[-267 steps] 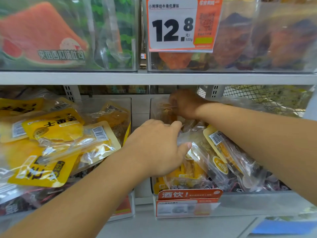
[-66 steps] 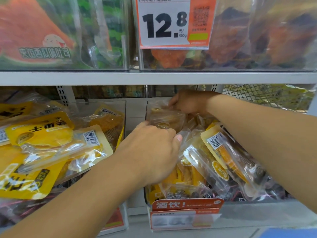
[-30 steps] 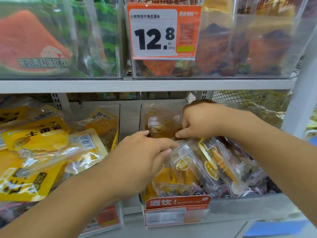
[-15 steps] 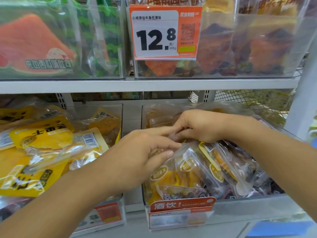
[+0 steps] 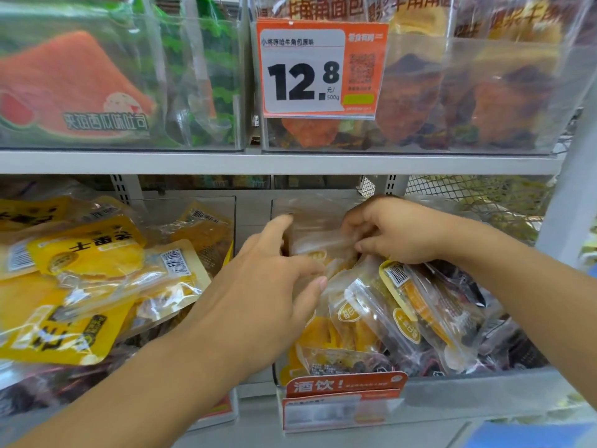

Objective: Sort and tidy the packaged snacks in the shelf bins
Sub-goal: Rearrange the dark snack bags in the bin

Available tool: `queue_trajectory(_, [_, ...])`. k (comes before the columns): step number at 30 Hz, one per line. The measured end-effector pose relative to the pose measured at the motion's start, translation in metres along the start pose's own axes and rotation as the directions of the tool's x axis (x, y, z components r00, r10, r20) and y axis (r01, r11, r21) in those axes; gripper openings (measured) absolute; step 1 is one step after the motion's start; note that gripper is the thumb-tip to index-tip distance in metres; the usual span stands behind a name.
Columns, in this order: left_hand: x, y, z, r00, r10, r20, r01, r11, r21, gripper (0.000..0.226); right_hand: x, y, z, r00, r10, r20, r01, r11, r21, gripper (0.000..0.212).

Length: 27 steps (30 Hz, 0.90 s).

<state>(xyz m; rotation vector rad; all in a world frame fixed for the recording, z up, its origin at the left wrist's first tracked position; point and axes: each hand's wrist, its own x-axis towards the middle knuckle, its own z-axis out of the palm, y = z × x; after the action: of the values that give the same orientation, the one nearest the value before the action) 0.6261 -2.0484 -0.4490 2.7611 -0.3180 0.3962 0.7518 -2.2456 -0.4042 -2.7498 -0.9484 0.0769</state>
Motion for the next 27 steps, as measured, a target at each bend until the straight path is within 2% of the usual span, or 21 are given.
queue_trajectory(2, [0.000, 0.001, 0.001, 0.999, 0.014, -0.031, -0.012, 0.998, 0.062, 0.043, 0.004, -0.007, -0.003, 0.997, -0.005, 0.080, 0.007, 1.000, -0.024, 0.013])
queue_trajectory(4, [0.002, 0.000, 0.001, 0.997, 0.048, -0.060, -0.045, 0.998, 0.044, 0.041, 0.008, -0.014, -0.005, 0.988, -0.012, 0.157, 0.010, 1.000, 0.013, 0.009])
queue_trajectory(6, [0.003, -0.002, 0.002, 0.997, 0.056, -0.051, -0.056, 0.998, 0.003, 0.038, 0.014, -0.020, -0.004, 0.984, -0.018, 0.179, 0.021, 1.000, -0.014, 0.017])
queue_trajectory(8, [0.003, -0.003, 0.002, 0.997, 0.065, -0.040, -0.065, 0.998, -0.009, 0.041, 0.019, -0.024, 0.000, 0.987, -0.025, 0.160, 0.035, 0.998, -0.061, 0.023])
queue_trajectory(12, [0.003, -0.003, 0.002, 0.999, 0.031, -0.041, -0.031, 0.999, -0.008, 0.043, 0.022, -0.023, 0.004, 0.997, -0.033, 0.063, 0.047, 0.972, -0.231, 0.020])
queue_trajectory(15, [0.003, -0.002, 0.000, 1.000, 0.012, -0.018, -0.012, 1.000, 0.017, 0.045, 0.019, -0.023, 0.009, 0.995, 0.001, -0.098, -0.042, 0.905, -0.424, 0.017])
queue_trajectory(17, [0.003, -0.002, -0.003, 1.000, -0.007, -0.012, 0.008, 0.999, 0.031, 0.043, 0.019, -0.030, 0.014, 0.996, 0.044, -0.084, -0.078, 0.882, -0.464, 0.015])
queue_trajectory(20, [0.006, -0.005, -0.002, 0.999, -0.030, -0.018, 0.031, 1.000, 0.006, 0.040, 0.024, -0.037, 0.017, 0.996, 0.073, 0.054, -0.043, 0.901, -0.431, 0.015])
queue_trajectory(22, [0.007, -0.007, 0.000, 1.000, -0.016, -0.010, 0.016, 0.999, -0.028, 0.032, 0.023, -0.034, 0.011, 0.989, 0.108, 0.102, -0.066, 0.935, -0.348, 0.027])
queue_trajectory(25, [0.010, -0.008, -0.002, 1.000, -0.008, 0.004, 0.009, 0.996, -0.087, 0.025, 0.017, -0.023, 0.002, 0.983, 0.178, 0.035, -0.167, 0.965, -0.201, 0.045])
queue_trajectory(27, [0.013, -0.006, -0.007, 0.997, -0.053, 0.053, 0.057, 0.996, -0.062, 0.021, 0.016, -0.017, 0.000, 0.975, 0.220, -0.035, -0.223, 0.964, -0.144, 0.055])
